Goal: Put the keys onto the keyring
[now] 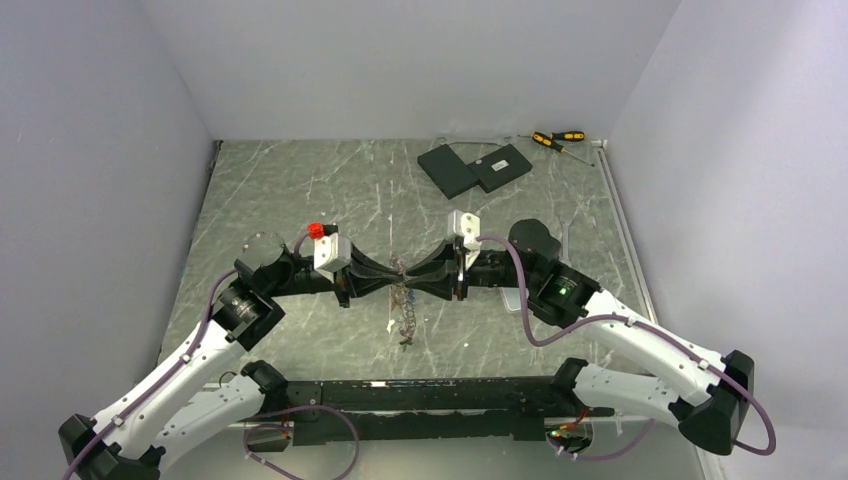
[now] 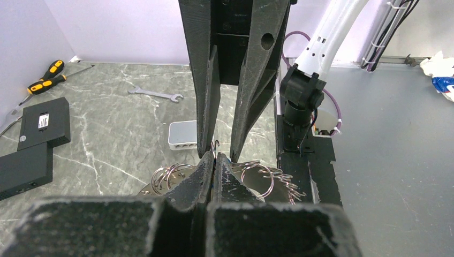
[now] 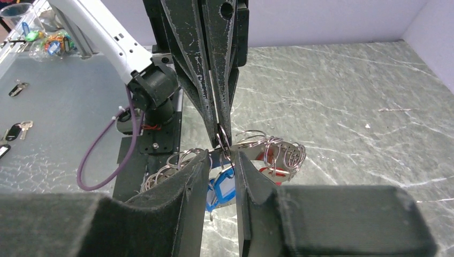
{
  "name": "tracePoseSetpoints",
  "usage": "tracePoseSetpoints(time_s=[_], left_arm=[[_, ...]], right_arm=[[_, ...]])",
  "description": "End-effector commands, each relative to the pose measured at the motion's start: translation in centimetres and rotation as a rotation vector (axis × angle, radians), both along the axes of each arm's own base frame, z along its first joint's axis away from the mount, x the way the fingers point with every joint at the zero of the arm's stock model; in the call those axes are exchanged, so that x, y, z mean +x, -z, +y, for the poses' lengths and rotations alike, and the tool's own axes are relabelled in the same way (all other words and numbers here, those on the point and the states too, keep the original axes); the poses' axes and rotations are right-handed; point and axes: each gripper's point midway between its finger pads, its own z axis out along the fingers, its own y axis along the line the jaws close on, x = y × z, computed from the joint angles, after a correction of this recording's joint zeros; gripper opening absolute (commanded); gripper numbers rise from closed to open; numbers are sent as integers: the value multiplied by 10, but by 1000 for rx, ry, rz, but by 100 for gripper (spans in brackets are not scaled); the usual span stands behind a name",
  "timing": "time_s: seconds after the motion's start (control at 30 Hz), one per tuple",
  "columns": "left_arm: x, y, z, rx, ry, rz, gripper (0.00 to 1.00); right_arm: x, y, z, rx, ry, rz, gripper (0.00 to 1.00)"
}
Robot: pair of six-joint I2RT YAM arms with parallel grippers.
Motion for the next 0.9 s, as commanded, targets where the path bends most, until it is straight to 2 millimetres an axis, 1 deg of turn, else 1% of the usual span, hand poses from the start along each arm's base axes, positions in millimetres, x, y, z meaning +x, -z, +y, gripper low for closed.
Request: tracePoseSetpoints(time_s=[0.0, 0.2, 0.37, 0.67, 0.87], left_arm=[[-2, -20, 2, -53, -1, -65, 0], [-1, -20, 3, -55, -6, -64, 0], [-1, -20, 3, -54, -6, -66, 0], [-1, -20, 3, -56, -7, -66, 0], [-1, -20, 3, -55, -11, -64, 0]], right_arm=[[-1, -33, 2, 75, -20, -74, 27], [0, -32, 3, 73, -23, -72, 21], [0, -32, 4, 72, -27, -72, 18], [0, -33, 5, 75, -25, -74, 0], [0, -35, 4, 82, -24, -80, 0]])
